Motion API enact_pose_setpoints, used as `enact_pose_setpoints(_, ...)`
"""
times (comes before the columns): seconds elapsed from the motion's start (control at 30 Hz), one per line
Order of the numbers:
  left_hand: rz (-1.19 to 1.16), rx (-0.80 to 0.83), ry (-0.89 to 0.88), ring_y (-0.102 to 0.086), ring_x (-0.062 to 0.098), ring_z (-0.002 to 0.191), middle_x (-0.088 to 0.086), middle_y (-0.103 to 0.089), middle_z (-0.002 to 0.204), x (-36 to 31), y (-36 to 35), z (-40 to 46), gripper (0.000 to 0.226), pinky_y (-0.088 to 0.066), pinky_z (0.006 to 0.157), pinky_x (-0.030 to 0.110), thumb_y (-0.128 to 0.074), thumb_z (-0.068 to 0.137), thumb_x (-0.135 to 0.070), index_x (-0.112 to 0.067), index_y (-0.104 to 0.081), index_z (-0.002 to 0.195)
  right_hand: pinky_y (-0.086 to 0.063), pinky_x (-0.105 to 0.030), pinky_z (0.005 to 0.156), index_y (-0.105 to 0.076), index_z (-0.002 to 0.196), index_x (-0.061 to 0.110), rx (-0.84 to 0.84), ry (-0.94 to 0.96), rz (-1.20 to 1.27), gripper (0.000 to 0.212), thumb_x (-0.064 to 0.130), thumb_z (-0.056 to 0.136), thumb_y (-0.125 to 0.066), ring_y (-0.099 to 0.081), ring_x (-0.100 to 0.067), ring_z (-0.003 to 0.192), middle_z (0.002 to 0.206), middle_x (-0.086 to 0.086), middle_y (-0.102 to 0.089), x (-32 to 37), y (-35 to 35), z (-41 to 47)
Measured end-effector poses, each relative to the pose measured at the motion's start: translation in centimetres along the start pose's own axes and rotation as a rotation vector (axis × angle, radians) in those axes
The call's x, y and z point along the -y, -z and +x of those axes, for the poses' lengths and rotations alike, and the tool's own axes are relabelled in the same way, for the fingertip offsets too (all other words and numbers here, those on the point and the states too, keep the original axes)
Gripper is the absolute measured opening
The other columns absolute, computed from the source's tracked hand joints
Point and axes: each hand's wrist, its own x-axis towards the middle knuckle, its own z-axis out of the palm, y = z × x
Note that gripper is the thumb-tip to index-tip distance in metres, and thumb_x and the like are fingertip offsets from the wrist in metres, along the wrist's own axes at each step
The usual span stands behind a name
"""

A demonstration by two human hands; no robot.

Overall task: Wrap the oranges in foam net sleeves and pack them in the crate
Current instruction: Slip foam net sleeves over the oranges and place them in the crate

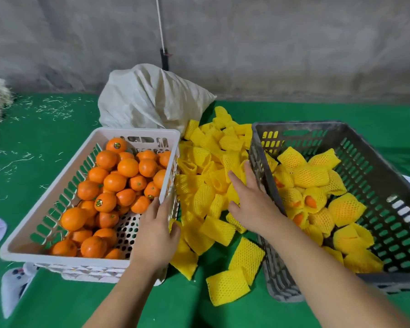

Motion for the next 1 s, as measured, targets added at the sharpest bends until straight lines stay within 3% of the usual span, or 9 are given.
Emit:
enact_pose_setpoints(0.1,-0.063,0.004,0.025,-0.034,0.027,0.152,0.005,-0.032,0.168,0.3,-0.1,1.1,0.070,-0.032,0.122,0.043,-0.058,0.105,-0.031,-0.019,-0.026,0.166,-0.035,-0.056,0.114,-0.007,0.161,0.040,0.288,-0.018,-0.147,0.079,0.044,0.098,-0.055,0.000,-0.036,0.154,0.162,0.010,0.037,0.3,-0.7,3.4)
enact_pose_setpoints(0.2,-0.219,0.021,0.104,-0.064,0.010,0.103,-0.008,-0.058,0.129,1.3,0.7,3.0,0.050,-0.052,0.082,0.031,-0.045,0.112,-0.037,-0.023,-0.037,0.159,-0.029,-0.054,0.118,-0.031,0.158,0.021,0.504,-0.094,-0.304,0.062,0.044,0.103,-0.048,0.003,-0.038,0.154,0.168,-0.007,0.024,0.1,-1.9,6.2)
enact_pose_setpoints(0.27,-0.251,0.039,0.126,-0.067,0.017,0.090,-0.006,-0.067,0.108,2.7,1.4,4.7,0.032,-0.047,0.071,0.035,-0.041,0.113,-0.034,-0.031,-0.054,0.142,-0.030,-0.045,0.116,-0.038,0.153,0.007,0.598,-0.123,-0.335,0.057,0.040,0.107,-0.041,-0.014,-0.039,0.153,0.170,-0.016,0.005,-0.3,-2.8,7.2)
enact_pose_setpoints(0.37,-0.175,0.135,0.132,-0.057,0.033,0.133,0.012,-0.061,0.146,5.0,1.7,7.4,0.043,-0.049,0.105,0.042,-0.039,0.115,-0.027,-0.015,-0.050,0.154,-0.042,-0.032,0.100,-0.038,0.151,0.000,0.555,-0.136,-0.150,0.058,0.036,0.106,-0.044,-0.039,-0.035,0.142,0.161,-0.014,-0.029,-1.1,-3.9,8.2)
enact_pose_setpoints(0.5,0.120,0.225,0.113,-0.026,0.043,0.154,0.016,-0.017,0.173,6.8,0.4,10.9,0.058,-0.031,0.124,0.052,-0.047,0.112,-0.023,-0.021,-0.025,0.166,-0.038,-0.033,0.109,-0.028,0.157,0.005,0.497,-0.151,-0.104,0.066,0.040,0.105,-0.048,-0.032,-0.037,0.146,0.169,-0.013,0.015,-2.1,-4.9,9.1)
enact_pose_setpoints(0.6,0.348,0.219,0.060,-0.026,0.048,0.151,0.016,0.007,0.172,7.5,-0.7,13.5,0.088,-0.044,0.110,0.051,-0.064,0.102,-0.023,-0.031,-0.006,0.167,-0.041,-0.037,0.106,-0.033,0.151,0.002,0.546,-0.145,-0.100,0.061,0.040,0.105,-0.048,-0.043,-0.036,0.137,0.170,-0.009,0.010,-2.6,-5.9,9.1)
enact_pose_setpoints(0.7,0.363,0.182,0.110,-0.066,0.041,0.108,0.014,0.021,0.170,7.4,-1.1,16.5,0.097,-0.053,0.065,0.035,-0.067,0.095,-0.007,-0.033,-0.005,0.166,-0.039,-0.039,0.111,-0.044,0.138,0.004,0.483,-0.093,-0.022,0.048,0.039,0.105,-0.049,-0.041,-0.032,0.137,0.168,-0.008,-0.006,-2.7,-6.5,9.2)
enact_pose_setpoints(0.83,0.291,0.085,0.205,-0.059,0.032,0.070,0.015,-0.003,0.166,7.5,-0.6,19.1,0.097,-0.046,0.055,0.035,-0.059,0.094,0.006,-0.030,-0.004,0.166,-0.037,-0.040,0.113,-0.044,0.144,0.006,0.450,-0.119,0.038,0.054,0.042,0.105,-0.049,-0.031,-0.035,0.147,0.169,-0.004,0.017,-2.5,-6.3,9.2)
enact_pose_setpoints(1.0,0.247,0.027,0.247,-0.057,0.030,0.067,0.018,-0.025,0.153,7.5,0.4,20.5,0.072,-0.038,0.043,0.030,-0.059,0.089,0.014,-0.020,-0.033,0.147,-0.037,-0.043,0.113,-0.049,0.140,0.002,0.457,-0.095,-0.014,0.050,0.039,0.105,-0.047,-0.038,-0.033,0.142,0.168,-0.006,-0.012,-2.2,-5.8,9.1)
